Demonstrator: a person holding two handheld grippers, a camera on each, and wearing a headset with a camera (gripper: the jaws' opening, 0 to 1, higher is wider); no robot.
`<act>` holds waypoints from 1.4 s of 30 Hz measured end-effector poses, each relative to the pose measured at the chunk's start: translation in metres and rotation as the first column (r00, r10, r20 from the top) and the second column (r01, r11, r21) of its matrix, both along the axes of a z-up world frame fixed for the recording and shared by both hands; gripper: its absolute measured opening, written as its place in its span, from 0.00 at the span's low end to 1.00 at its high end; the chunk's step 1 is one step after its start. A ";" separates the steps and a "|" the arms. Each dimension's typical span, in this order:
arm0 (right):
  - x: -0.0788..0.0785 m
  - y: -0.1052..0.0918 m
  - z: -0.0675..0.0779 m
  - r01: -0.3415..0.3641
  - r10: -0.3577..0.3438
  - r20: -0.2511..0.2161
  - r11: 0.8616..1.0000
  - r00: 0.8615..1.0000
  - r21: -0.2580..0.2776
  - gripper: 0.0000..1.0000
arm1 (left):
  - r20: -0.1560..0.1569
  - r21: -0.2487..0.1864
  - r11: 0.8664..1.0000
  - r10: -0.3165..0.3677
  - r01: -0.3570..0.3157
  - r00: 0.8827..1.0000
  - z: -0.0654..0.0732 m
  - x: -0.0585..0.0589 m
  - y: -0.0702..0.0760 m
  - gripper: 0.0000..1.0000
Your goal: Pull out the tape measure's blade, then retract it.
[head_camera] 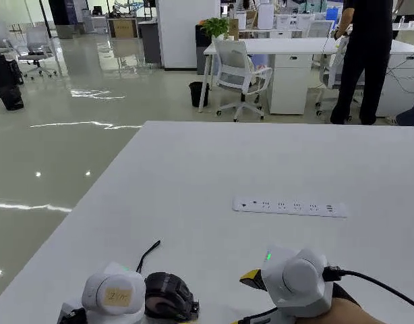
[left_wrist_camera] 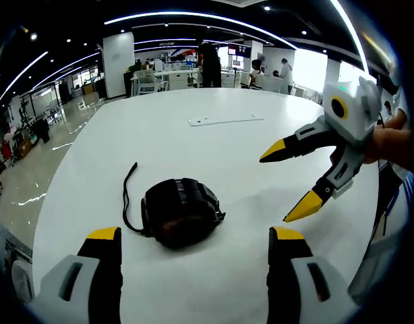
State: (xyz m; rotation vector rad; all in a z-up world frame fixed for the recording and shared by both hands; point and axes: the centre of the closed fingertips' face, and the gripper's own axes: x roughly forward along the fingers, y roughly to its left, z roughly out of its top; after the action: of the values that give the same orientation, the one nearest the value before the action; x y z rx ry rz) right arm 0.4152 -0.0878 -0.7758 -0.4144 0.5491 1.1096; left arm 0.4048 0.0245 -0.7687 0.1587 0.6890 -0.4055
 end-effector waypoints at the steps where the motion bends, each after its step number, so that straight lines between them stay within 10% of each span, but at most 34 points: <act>1: -0.001 -0.002 0.000 0.004 -0.004 0.000 1.000 1.000 -0.001 0.63 | 0.002 0.000 1.000 -0.010 0.010 1.000 0.001 -0.001 -0.001 0.88; 42: -0.058 -0.113 0.029 0.280 -0.280 0.028 0.960 0.959 0.026 0.81 | 0.029 -0.002 0.957 -0.291 0.291 0.956 0.024 -0.035 -0.004 0.99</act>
State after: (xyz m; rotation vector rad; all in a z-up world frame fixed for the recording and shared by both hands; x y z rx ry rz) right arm 0.3577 -0.2008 -0.7472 -0.3224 0.5488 0.8345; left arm 0.3700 0.0208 -0.7443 0.2615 0.6376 -0.6865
